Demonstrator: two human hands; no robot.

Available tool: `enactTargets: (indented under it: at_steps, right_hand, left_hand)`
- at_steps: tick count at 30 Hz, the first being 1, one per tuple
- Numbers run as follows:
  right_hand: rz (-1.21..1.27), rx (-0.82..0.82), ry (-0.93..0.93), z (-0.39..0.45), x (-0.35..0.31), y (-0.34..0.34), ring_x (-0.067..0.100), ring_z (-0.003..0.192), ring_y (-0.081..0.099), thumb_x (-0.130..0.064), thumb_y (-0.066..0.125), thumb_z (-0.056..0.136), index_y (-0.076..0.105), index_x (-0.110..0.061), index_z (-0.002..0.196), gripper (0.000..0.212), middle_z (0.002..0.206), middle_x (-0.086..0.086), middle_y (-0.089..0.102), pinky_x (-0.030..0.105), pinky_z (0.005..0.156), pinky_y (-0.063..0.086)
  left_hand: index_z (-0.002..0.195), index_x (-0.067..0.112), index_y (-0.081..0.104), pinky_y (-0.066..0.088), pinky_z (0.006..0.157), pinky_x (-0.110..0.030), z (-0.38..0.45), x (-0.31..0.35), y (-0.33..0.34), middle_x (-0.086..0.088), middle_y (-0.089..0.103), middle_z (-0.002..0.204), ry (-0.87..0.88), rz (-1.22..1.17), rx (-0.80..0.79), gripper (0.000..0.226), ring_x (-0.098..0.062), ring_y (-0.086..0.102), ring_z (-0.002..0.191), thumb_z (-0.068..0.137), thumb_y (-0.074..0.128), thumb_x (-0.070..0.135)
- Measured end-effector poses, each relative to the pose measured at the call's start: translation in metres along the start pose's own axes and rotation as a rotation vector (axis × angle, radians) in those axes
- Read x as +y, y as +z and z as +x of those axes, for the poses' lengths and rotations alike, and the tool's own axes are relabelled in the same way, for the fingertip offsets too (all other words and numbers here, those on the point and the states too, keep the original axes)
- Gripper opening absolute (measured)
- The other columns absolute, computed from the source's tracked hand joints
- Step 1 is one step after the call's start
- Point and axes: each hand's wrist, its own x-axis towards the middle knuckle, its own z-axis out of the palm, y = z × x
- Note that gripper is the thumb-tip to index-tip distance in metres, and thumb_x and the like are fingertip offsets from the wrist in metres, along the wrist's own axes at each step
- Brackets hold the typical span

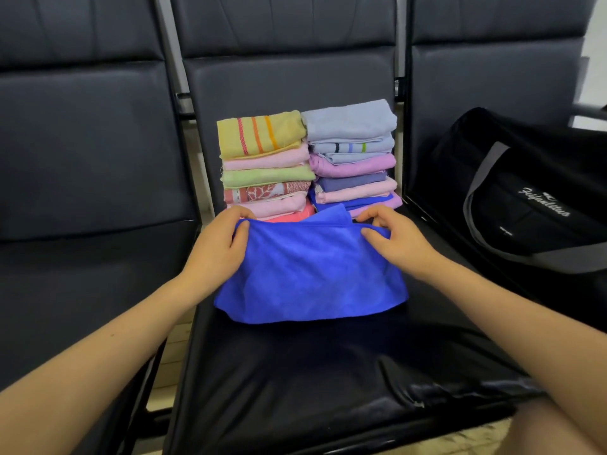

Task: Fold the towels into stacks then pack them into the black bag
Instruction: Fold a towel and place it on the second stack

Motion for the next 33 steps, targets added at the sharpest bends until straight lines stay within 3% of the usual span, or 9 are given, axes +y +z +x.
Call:
enactTargets:
  at_steps: [5, 8, 13, 16, 21, 24, 26, 30, 33]
  right_hand:
    - [-0.043, -0.109, 0.012, -0.012, -0.013, -0.008, 0.007, 0.079, 0.057, -0.007, 0.059, 0.088, 0.062, -0.027, 0.077, 0.023, 0.084, -0.012, 0.065, 0.022, 0.073, 0.044]
    - [-0.106, -0.273, 0.023, -0.022, -0.016, -0.01, 0.008, 0.074, 0.055, -0.008, 0.06, 0.087, 0.062, -0.028, 0.076, 0.023, 0.08, -0.005, 0.066, 0.025, 0.073, 0.044]
    - [-0.126, -0.322, 0.04, -0.031, -0.021, -0.023, 0.005, 0.061, 0.046, -0.005, 0.059, 0.085, 0.064, -0.024, 0.08, 0.02, 0.065, -0.005, 0.055, 0.021, 0.064, 0.04]
    - [-0.171, -0.341, 0.087, -0.036, -0.017, -0.025, 0.007, 0.064, 0.051, -0.008, 0.059, 0.085, 0.067, -0.022, 0.088, 0.017, 0.068, -0.006, 0.058, 0.023, 0.068, 0.043]
    - [-0.286, -0.455, 0.095, -0.043, -0.014, -0.013, 0.009, 0.08, 0.059, -0.013, 0.058, 0.088, 0.067, -0.021, 0.083, 0.013, 0.086, -0.009, 0.067, 0.022, 0.075, 0.047]
    - [-0.254, -0.466, 0.12, -0.042, -0.023, -0.018, 0.009, 0.067, 0.054, -0.012, 0.058, 0.087, 0.066, -0.02, 0.076, 0.015, 0.074, -0.007, 0.062, 0.019, 0.059, 0.044]
    - [-0.291, -0.498, 0.129, -0.043, -0.024, -0.022, 0.011, 0.065, 0.052, -0.014, 0.058, 0.085, 0.064, -0.022, 0.072, 0.017, 0.072, -0.003, 0.061, 0.027, 0.06, 0.046]
    - [-0.552, -0.555, 0.152, -0.05, -0.022, -0.034, 0.014, 0.068, 0.05, -0.018, 0.055, 0.084, 0.058, -0.02, 0.069, 0.016, 0.073, -0.003, 0.059, 0.033, 0.068, 0.045]
    - [-0.59, -0.495, 0.194, -0.056, -0.018, -0.049, 0.018, 0.071, 0.052, -0.019, 0.053, 0.084, 0.058, -0.018, 0.07, 0.015, 0.073, -0.001, 0.059, 0.034, 0.069, 0.044]
  left_hand:
    - [0.091, 0.02, 0.055, 0.042, 0.067, -0.026, -0.02, 0.017, -0.008, 0.003, 0.059, 0.081, -0.003, -0.046, 0.012, 0.021, -0.011, 0.054, 0.076, 0.099, 0.038, 0.011]
    - [0.081, 0.026, 0.054, 0.042, 0.066, -0.029, -0.031, 0.023, -0.011, 0.0, 0.058, 0.075, 0.024, -0.078, -0.08, 0.028, -0.015, 0.052, 0.07, 0.095, 0.042, 0.005]
    - [0.101, 0.028, 0.062, 0.043, 0.08, -0.011, -0.048, 0.02, -0.021, 0.019, 0.063, 0.102, 0.025, -0.023, -0.265, 0.03, -0.002, 0.057, 0.093, 0.09, 0.048, 0.003]
    - [0.112, 0.027, 0.063, 0.037, 0.085, -0.009, -0.053, 0.008, -0.021, 0.019, 0.06, 0.111, -0.096, 0.044, -0.353, 0.031, 0.0, 0.054, 0.103, 0.092, 0.049, 0.008]
    - [0.088, 0.018, 0.067, 0.049, 0.081, -0.03, -0.061, 0.003, -0.014, 0.006, 0.068, 0.09, -0.08, 0.151, -0.452, 0.016, -0.013, 0.062, 0.087, 0.094, 0.052, 0.016]
    - [0.083, 0.008, 0.062, 0.044, 0.072, -0.027, -0.062, 0.012, -0.016, -0.008, 0.063, 0.08, -0.091, 0.066, -0.503, 0.02, -0.015, 0.055, 0.072, 0.096, 0.049, 0.016]
    - [0.082, 0.002, 0.057, 0.039, 0.067, -0.025, -0.062, 0.018, -0.02, -0.016, 0.057, 0.08, -0.108, -0.004, -0.498, 0.023, -0.012, 0.046, 0.068, 0.096, 0.047, 0.017]
    - [0.08, 0.008, 0.058, 0.039, 0.065, -0.024, -0.064, 0.019, -0.029, 0.001, 0.056, 0.071, -0.13, 0.113, -0.5, 0.021, -0.009, 0.047, 0.065, 0.094, 0.042, 0.009]
    - [0.079, 0.005, 0.056, 0.038, 0.062, -0.027, -0.069, 0.016, -0.035, -0.002, 0.055, 0.071, -0.152, 0.234, -0.514, 0.021, -0.015, 0.049, 0.067, 0.093, 0.041, 0.009]
